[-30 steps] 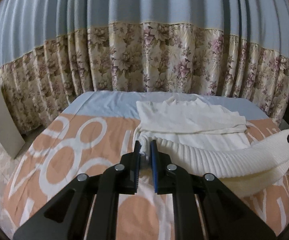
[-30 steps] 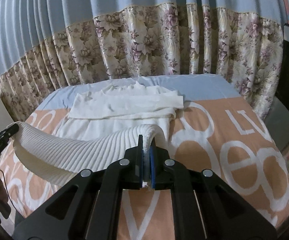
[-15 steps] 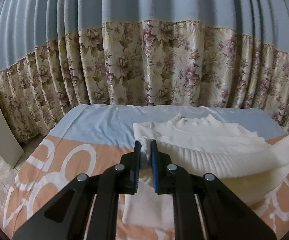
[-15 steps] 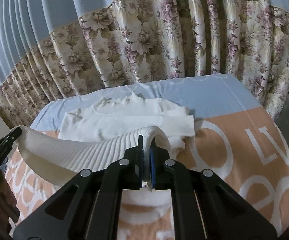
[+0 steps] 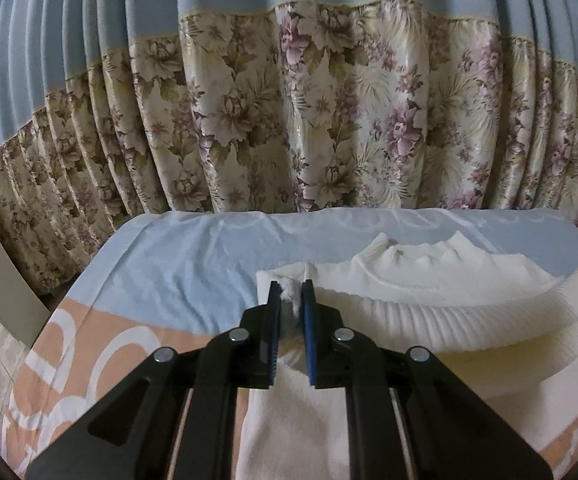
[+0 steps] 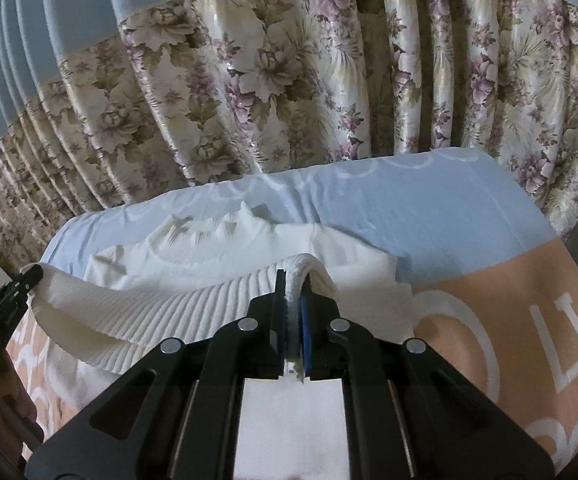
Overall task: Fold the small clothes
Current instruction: 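Lift the held hem with both grippers and fold it over toward the collar, then open both grippers to release the hem near the collar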
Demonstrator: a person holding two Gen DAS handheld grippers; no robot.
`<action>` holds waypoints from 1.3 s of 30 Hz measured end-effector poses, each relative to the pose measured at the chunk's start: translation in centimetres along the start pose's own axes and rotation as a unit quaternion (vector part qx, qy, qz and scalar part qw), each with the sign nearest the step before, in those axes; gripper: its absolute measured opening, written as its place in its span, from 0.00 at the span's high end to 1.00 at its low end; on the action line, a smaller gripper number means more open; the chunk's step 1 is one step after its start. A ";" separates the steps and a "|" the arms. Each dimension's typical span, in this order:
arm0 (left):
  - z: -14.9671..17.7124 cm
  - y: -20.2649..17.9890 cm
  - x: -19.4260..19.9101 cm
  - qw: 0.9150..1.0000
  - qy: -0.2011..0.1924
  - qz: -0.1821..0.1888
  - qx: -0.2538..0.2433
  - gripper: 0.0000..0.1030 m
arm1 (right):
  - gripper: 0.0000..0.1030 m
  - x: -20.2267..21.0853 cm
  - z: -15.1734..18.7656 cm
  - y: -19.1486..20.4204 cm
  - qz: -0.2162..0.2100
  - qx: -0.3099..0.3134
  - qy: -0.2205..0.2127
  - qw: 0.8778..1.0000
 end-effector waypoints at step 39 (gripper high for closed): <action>-3.3 4.0 -10.0 0.999 0.034 0.008 0.014 0.89 | 0.10 -7.5 -6.7 1.2 0.005 0.024 0.033 0.999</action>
Point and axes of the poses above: each gripper's, at about its wrist camera, not at the fingertips, and x roughly against the way its jaws point, y to its left, z to its underside, the point moved 7 cm from there along -x, roughly the way its jaws point, and after that the axes turned 10 degrees about -x, right-handed, at the moved point
